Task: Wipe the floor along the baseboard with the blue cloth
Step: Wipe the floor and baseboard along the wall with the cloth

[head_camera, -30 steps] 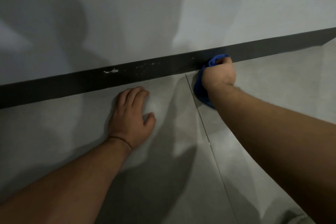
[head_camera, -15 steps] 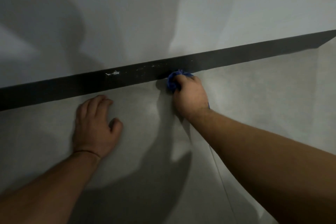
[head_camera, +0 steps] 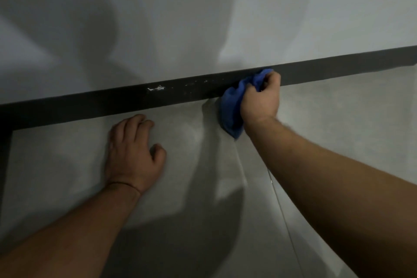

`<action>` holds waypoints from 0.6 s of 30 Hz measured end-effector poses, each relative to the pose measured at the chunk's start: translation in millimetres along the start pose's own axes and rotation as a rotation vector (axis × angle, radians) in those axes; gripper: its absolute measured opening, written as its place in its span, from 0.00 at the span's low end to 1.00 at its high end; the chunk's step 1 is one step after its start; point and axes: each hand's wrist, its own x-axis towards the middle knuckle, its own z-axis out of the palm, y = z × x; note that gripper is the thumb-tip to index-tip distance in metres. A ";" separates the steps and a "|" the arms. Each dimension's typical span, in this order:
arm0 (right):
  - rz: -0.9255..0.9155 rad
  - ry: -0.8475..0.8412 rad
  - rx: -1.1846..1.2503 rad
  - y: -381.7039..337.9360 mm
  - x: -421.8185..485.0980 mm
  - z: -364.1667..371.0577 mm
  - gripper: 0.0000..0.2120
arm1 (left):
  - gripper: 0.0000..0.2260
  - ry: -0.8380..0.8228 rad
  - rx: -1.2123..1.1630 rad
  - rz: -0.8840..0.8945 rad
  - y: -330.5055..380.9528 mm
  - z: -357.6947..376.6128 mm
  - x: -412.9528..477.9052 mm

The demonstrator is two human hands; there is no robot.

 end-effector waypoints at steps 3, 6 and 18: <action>-0.052 -0.165 -0.038 1.4 -19.3 14.2 0.09 | 0.25 0.004 0.000 -0.005 0.9 0.2 0.2; -0.095 -0.250 -0.072 4.7 -28.0 17.2 0.10 | 0.26 -0.005 0.004 -0.003 0.2 0.0 0.0; -0.032 -0.006 -0.063 -11.0 -36.5 38.4 0.08 | 0.28 -0.061 0.018 -0.026 -0.2 -1.4 1.3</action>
